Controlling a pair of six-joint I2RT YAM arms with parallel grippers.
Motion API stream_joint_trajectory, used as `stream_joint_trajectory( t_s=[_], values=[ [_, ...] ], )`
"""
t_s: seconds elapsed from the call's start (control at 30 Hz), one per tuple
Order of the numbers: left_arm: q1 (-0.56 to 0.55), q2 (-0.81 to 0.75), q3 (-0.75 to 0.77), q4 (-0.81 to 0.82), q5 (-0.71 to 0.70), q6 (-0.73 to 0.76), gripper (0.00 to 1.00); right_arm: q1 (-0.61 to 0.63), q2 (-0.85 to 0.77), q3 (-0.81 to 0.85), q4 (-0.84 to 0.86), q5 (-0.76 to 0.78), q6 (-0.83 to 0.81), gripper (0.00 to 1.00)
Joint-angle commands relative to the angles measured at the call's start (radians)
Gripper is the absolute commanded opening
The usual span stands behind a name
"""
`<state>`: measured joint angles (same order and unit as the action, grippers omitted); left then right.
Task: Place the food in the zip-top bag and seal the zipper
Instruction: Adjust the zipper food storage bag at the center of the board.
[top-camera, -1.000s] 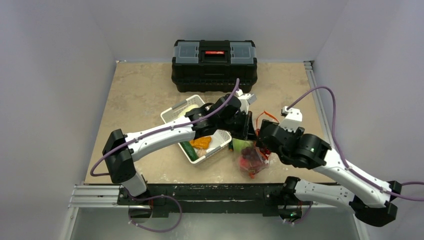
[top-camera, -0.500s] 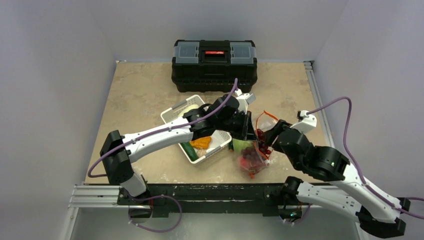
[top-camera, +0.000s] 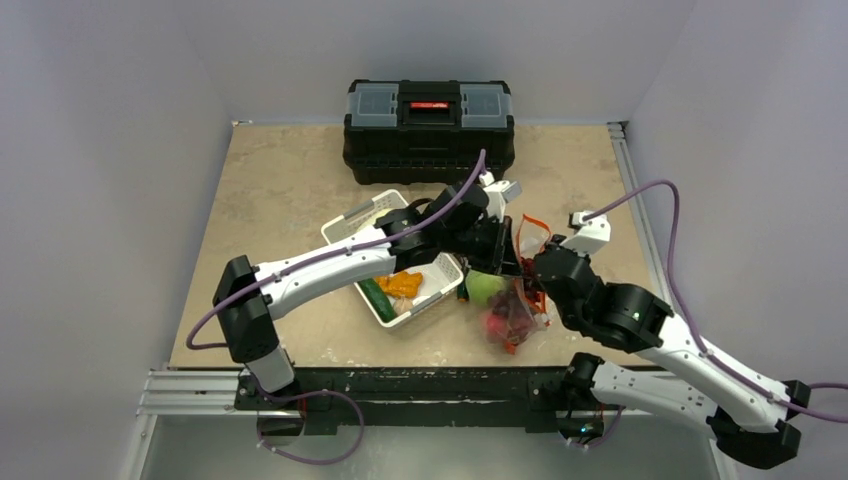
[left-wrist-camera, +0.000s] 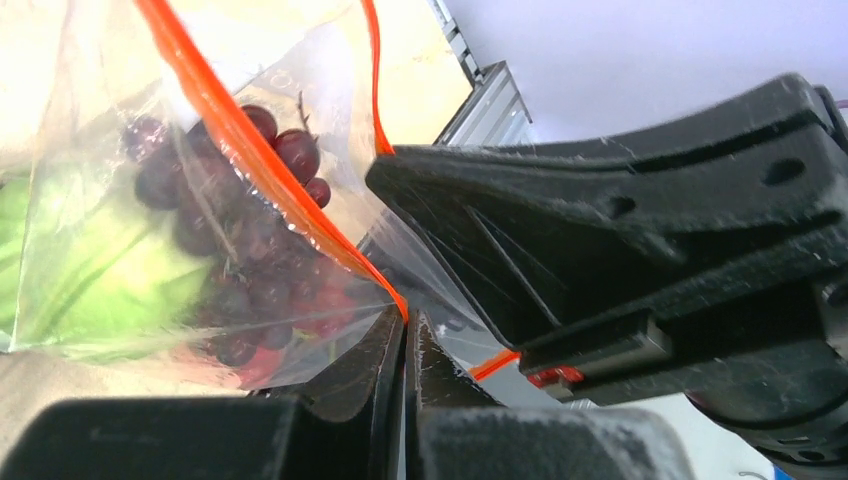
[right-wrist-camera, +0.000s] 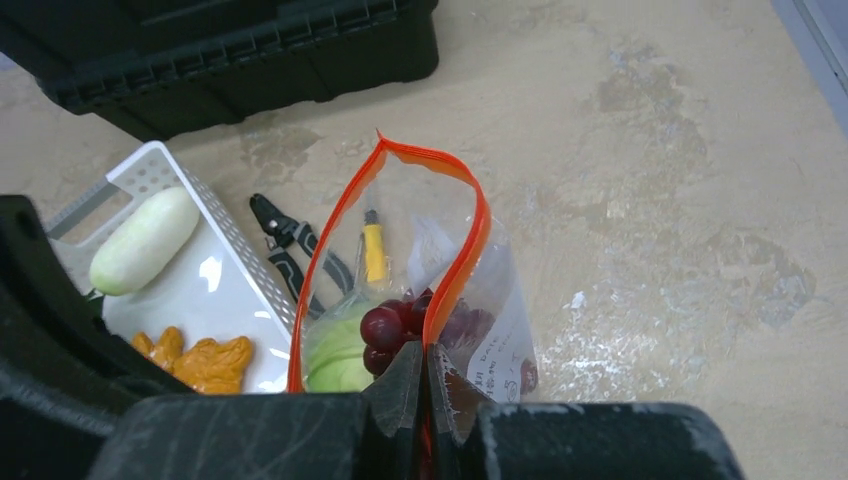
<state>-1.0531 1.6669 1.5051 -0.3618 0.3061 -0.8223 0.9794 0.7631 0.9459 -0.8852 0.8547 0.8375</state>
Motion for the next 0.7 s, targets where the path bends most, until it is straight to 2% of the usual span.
stream_joint_trajectory(
  t_s=[0.0, 0.17, 0.33, 0.5, 0.67],
  values=[
    [-0.003, 0.055, 0.191, -0.045, 0.053, 0.054, 0.0, -0.003, -0.106, 0.022, 0.105, 0.009, -0.104, 0.0],
    [-0.004, 0.166, 0.364, -0.158, 0.085, 0.115, 0.0, -0.003, -0.177, 0.033, 0.138, -0.038, -0.153, 0.0],
    [0.003, 0.197, 0.375, -0.234, 0.068, 0.2, 0.0, -0.004, -0.165, -0.034, 0.186, -0.104, -0.108, 0.0],
    [0.029, 0.132, 0.225, -0.173, 0.095, 0.22, 0.13, -0.004, -0.157, -0.095, 0.251, -0.131, -0.017, 0.0],
    [0.043, 0.051, 0.104, -0.113, 0.081, 0.21, 0.38, -0.004, -0.165, -0.136, 0.294, -0.157, 0.079, 0.0]
  ],
)
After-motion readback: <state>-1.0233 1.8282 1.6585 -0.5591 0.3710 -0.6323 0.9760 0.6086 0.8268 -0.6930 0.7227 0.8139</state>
